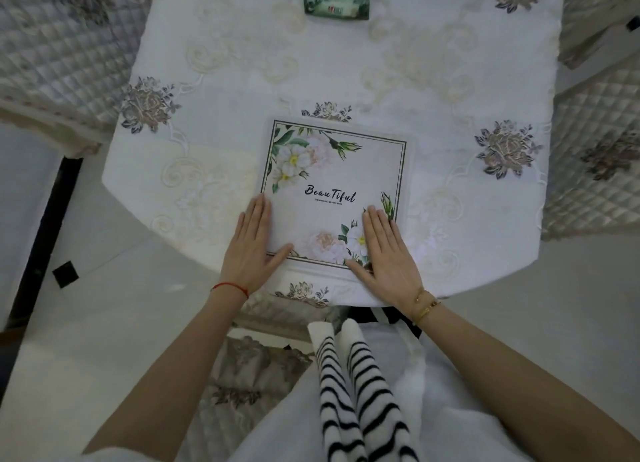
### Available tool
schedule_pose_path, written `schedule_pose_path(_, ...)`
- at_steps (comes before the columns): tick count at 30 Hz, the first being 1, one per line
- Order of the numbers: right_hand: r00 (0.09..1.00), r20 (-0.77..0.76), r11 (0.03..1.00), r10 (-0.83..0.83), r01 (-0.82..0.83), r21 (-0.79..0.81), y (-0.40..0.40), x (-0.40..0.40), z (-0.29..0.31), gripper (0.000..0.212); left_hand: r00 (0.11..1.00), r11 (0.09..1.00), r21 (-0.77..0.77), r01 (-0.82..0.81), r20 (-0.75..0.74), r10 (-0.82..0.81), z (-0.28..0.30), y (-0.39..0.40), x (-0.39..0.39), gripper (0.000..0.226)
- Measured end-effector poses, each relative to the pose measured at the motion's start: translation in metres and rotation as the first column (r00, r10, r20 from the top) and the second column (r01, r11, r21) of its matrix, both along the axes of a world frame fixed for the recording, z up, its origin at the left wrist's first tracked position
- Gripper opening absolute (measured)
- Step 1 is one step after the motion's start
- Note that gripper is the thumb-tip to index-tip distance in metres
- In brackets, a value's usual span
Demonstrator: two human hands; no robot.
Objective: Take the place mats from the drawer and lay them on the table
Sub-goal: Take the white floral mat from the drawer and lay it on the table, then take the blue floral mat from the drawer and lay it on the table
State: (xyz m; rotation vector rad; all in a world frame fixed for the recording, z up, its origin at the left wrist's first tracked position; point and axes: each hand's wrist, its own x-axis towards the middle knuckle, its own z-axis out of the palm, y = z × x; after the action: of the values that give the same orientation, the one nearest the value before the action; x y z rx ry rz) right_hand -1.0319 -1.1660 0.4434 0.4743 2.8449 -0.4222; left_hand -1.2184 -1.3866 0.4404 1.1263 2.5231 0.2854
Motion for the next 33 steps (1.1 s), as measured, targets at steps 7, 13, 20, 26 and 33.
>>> schedule_pose_path(7,0.999,0.03,0.998,0.046,-0.047,0.033,0.013,0.021,0.003,0.092,1.0,0.999,-0.045,-0.012,-0.014,0.011,0.0,-0.002,0.001,0.089)
schedule_pose_path(13,1.0,-0.002,0.999,0.008,-0.008,-0.031,0.018,0.025,0.009,0.085,0.999,0.998,-0.052,-0.042,-0.004,0.042,0.009,0.004,0.004,0.089)
schedule_pose_path(20,0.986,-0.091,0.99,-0.141,0.141,-0.003,0.046,0.032,0.03,0.067,0.984,0.973,0.152,-0.175,0.011,0.175,0.044,0.021,0.014,0.064)
schedule_pose_path(26,0.959,-0.205,0.98,-0.197,0.199,-0.01,0.06,0.054,0.053,0.061,0.981,0.946,0.258,-0.196,0.042,0.191,0.077,0.033,0.037,0.051)
schedule_pose_path(33,0.915,-0.289,0.957,-0.28,0.289,-0.014,0.069,0.102,0.076,0.058,0.993,0.952,0.281,-0.12,0.022,0.119,0.107,0.045,0.068,0.043)
